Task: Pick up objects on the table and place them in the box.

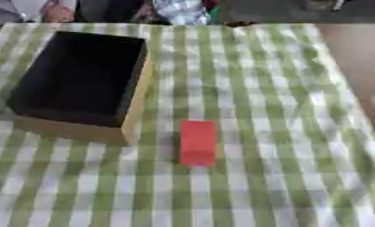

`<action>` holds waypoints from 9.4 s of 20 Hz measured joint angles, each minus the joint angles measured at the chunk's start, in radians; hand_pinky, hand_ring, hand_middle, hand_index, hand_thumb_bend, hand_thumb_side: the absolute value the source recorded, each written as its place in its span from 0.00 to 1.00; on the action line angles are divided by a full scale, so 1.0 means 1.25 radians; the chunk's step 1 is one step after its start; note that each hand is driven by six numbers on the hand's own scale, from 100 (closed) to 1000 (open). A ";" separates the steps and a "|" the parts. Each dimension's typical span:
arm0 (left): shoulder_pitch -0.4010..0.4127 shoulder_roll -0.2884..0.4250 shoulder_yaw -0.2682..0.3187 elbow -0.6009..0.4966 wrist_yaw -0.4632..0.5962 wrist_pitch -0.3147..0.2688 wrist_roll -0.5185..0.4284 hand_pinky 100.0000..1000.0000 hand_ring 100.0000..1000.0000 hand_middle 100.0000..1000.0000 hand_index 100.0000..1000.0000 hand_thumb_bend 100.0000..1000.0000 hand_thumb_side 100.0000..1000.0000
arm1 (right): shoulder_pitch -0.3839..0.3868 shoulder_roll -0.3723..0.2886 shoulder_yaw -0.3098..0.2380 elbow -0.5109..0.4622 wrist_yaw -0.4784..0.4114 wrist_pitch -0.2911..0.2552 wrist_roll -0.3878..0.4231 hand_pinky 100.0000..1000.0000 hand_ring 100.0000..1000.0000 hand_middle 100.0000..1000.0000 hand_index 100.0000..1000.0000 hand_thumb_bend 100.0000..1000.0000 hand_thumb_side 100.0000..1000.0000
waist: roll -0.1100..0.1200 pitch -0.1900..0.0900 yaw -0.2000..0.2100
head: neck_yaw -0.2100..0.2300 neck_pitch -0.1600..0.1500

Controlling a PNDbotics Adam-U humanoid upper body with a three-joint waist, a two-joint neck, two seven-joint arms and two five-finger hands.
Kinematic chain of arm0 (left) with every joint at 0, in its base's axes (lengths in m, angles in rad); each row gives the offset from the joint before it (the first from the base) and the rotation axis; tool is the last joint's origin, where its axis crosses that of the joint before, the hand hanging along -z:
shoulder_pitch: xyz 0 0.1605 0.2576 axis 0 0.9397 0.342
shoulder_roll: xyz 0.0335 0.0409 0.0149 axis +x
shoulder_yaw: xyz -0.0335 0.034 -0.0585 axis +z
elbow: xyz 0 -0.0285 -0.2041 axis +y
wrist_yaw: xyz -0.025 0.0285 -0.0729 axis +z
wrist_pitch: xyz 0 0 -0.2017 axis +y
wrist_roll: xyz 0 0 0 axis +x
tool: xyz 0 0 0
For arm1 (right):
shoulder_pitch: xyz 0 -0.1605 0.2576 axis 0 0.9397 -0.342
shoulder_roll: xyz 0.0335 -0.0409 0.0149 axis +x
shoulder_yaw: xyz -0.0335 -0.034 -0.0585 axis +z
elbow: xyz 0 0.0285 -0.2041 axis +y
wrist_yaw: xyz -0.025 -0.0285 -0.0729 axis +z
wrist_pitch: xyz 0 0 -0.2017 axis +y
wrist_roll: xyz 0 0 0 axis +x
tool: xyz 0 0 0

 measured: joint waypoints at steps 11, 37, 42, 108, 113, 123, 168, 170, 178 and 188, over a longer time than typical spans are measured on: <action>0.000 0.000 0.000 0.000 0.000 0.000 0.000 0.60 0.71 0.66 0.60 0.00 0.78 | 0.002 0.000 0.000 0.000 0.000 0.000 0.000 0.75 0.80 0.56 0.84 0.00 0.63 | 0.000 0.000 0.000 | 0.000 0.000; 0.011 0.008 -0.001 0.000 -0.001 0.003 -0.009 0.60 0.71 0.66 0.60 0.00 0.78 | -0.205 -0.261 0.169 0.000 0.152 0.253 0.297 0.79 0.87 0.74 0.91 0.00 0.76 | 0.000 -0.030 0.000 | -0.012 0.064; 0.013 0.008 -0.006 0.000 0.000 0.004 -0.012 0.60 0.71 0.66 0.60 0.00 0.78 | -0.300 -0.281 0.258 -0.001 0.227 0.315 0.466 0.80 0.88 0.77 0.93 0.00 0.74 | -0.001 -0.033 0.001 | -0.017 0.063; 0.022 0.014 -0.017 0.000 0.010 0.008 -0.036 0.60 0.71 0.66 0.60 0.00 0.76 | -0.368 -0.154 0.543 -0.004 0.480 0.399 1.054 0.96 1.00 0.96 1.00 0.35 0.81 | -0.006 -0.037 -0.001 | -0.011 0.049; 0.022 0.014 -0.020 0.000 0.011 0.009 -0.037 0.60 0.71 0.66 0.60 0.00 0.76 | -0.345 -0.139 0.543 0.040 0.500 0.404 1.049 0.96 1.00 0.94 1.00 0.33 0.74 | -0.006 -0.037 0.002 | -0.015 0.048; 0.022 0.014 -0.021 0.000 0.015 0.009 -0.041 0.59 0.71 0.66 0.59 0.00 0.76 | -0.324 -0.105 0.557 0.146 0.501 0.398 1.054 0.95 1.00 0.93 1.00 0.35 0.74 | -0.006 -0.036 0.006 | -0.016 0.045; 0.022 0.007 -0.021 0.000 0.028 0.015 -0.053 0.59 0.71 0.65 0.59 0.00 0.75 | -0.358 -0.132 0.421 0.003 0.418 0.523 0.943 0.78 0.78 0.62 0.78 0.00 0.18 | -0.006 -0.036 0.015 | -0.029 0.038; 0.022 0.007 -0.021 0.000 0.028 0.015 -0.054 0.59 0.71 0.65 0.59 0.00 0.77 | -0.399 -0.124 0.419 0.002 0.408 0.530 0.936 0.78 0.78 0.62 0.77 0.00 0.19 | -0.006 -0.036 0.015 | -0.032 0.037; 0.010 0.006 -0.026 0.000 0.031 0.012 -0.059 0.60 0.71 0.65 0.59 0.00 0.77 | -0.592 0.017 0.454 0.138 0.423 0.515 0.951 0.78 0.77 0.61 0.77 0.00 0.25 | -0.006 -0.035 0.031 | -0.076 0.035; -0.022 -0.008 -0.040 0.000 0.043 0.003 -0.068 0.60 0.71 0.65 0.59 0.00 0.77 | -0.679 0.260 0.441 0.507 0.521 0.455 0.932 0.79 0.77 0.61 0.78 0.00 0.32 | -0.006 -0.015 0.074 | -0.129 0.020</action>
